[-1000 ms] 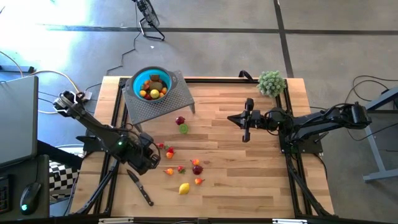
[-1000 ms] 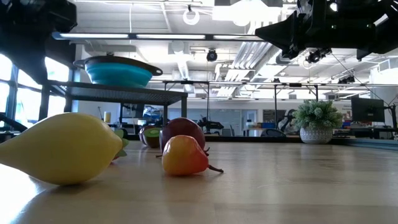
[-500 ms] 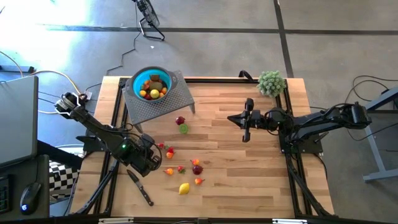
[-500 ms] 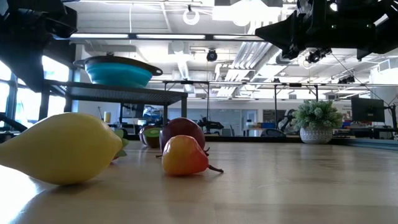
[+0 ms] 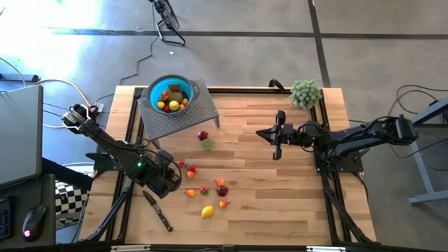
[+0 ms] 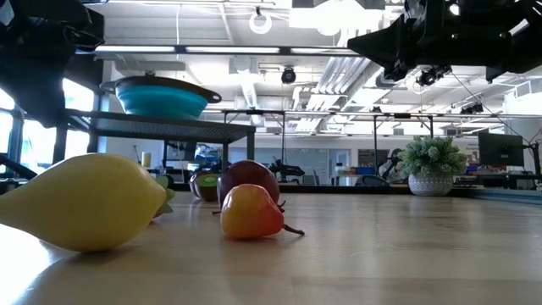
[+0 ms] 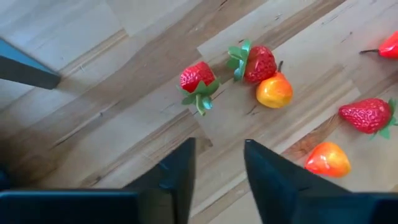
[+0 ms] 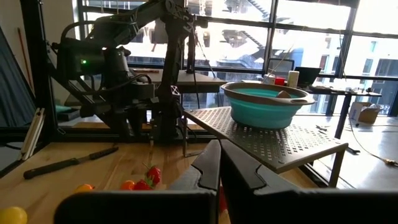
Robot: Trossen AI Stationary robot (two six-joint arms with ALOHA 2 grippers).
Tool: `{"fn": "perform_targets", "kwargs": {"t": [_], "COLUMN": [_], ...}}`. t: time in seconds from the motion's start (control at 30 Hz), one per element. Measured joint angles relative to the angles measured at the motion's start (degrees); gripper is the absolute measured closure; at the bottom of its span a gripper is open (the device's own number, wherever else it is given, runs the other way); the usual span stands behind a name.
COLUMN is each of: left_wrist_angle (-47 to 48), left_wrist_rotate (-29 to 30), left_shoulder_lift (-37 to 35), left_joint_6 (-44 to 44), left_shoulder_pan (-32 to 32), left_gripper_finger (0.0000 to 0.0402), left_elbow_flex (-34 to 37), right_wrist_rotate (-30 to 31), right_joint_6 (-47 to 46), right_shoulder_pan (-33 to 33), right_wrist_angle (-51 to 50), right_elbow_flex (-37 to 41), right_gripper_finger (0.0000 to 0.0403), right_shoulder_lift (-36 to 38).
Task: Pick & Place Fruit
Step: Put the red strawberry into the blue strainer bowl on the shelf
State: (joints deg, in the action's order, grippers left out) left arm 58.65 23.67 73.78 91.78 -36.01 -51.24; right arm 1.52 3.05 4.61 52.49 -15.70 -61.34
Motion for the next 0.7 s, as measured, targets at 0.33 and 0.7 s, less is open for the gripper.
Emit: {"fn": "perform_targets", "kwargs": {"t": [0.33, 0.7], "left_wrist_angle": [-0.23, -3.13], "left_wrist_rotate": [1.99, 1.81], "left_shoulder_lift": [0.0, 1.09], "left_joint_6": [-0.58, 3.31], "left_shoulder_pan": [0.0, 0.0], "left_gripper_finger": [0.0181, 0.0179], "left_elbow_flex": [0.0, -0.07], "right_wrist_rotate": [0.0, 0.02], "right_joint_6": [0.0, 0.0], "right_shoulder_pan": [0.0, 0.02], "right_wrist_angle": [-0.02, -0.01], "right_elbow_flex": [0.0, 0.0], "right_gripper_finger": [0.04, 0.04], "right_shoulder_lift": [0.0, 0.0]}}
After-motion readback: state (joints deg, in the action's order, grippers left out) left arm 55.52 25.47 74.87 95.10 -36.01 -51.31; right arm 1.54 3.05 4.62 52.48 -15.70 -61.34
